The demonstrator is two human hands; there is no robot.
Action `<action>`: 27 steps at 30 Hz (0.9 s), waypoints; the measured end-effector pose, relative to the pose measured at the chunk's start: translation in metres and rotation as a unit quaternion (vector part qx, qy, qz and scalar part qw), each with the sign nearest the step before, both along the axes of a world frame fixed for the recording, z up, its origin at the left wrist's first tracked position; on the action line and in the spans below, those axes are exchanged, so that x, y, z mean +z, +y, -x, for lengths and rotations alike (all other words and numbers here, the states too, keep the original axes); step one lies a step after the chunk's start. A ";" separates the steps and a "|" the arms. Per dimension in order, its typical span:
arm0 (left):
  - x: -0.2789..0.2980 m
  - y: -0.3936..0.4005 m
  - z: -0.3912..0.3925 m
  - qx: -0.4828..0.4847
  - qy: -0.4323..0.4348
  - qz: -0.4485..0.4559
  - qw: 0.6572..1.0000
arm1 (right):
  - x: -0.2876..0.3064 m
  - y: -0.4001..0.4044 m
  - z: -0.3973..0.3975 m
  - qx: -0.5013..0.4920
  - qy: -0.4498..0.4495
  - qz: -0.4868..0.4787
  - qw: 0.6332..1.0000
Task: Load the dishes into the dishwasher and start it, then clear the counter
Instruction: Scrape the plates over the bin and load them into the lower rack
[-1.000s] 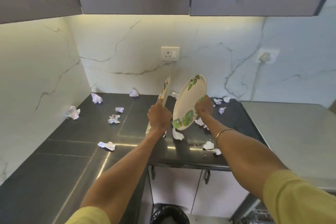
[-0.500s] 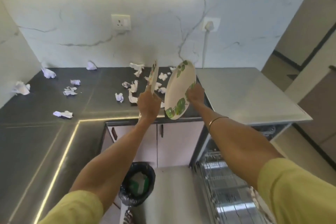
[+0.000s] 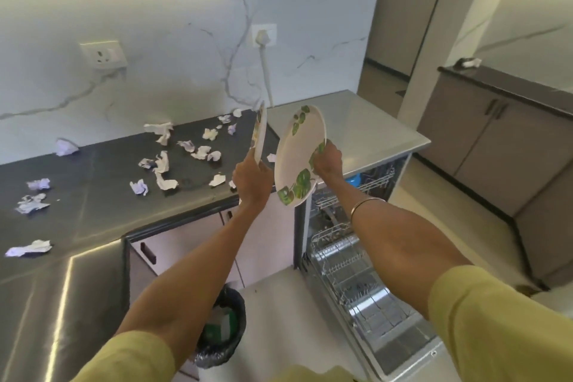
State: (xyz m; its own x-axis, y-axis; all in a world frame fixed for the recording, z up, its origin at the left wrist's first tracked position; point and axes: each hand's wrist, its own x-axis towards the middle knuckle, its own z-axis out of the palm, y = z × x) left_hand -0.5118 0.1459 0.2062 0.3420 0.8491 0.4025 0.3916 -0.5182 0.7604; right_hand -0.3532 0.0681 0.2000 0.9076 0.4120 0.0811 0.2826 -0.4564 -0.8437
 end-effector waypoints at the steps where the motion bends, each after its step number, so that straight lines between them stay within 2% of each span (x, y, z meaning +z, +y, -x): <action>1: 0.000 -0.007 -0.001 -0.009 0.007 -0.001 1.000 | 0.002 -0.012 0.003 -0.013 0.003 0.006 1.000; 8: -0.015 -0.064 -0.010 -0.098 0.009 0.013 0.995 | -0.008 -0.094 0.012 -0.092 -0.012 0.034 0.995; 15: -0.052 -0.137 -0.012 -0.175 0.038 0.086 0.980 | -0.042 -0.184 0.020 -0.154 0.040 0.069 0.985; 20: -0.066 -0.183 -0.016 -0.186 0.070 0.147 0.969 | -0.066 -0.241 0.010 -0.199 0.065 0.081 0.974; 27: -0.092 -0.236 -0.054 -0.173 0.092 0.200 0.960 | -0.085 -0.316 -0.021 -0.176 0.044 0.132 0.975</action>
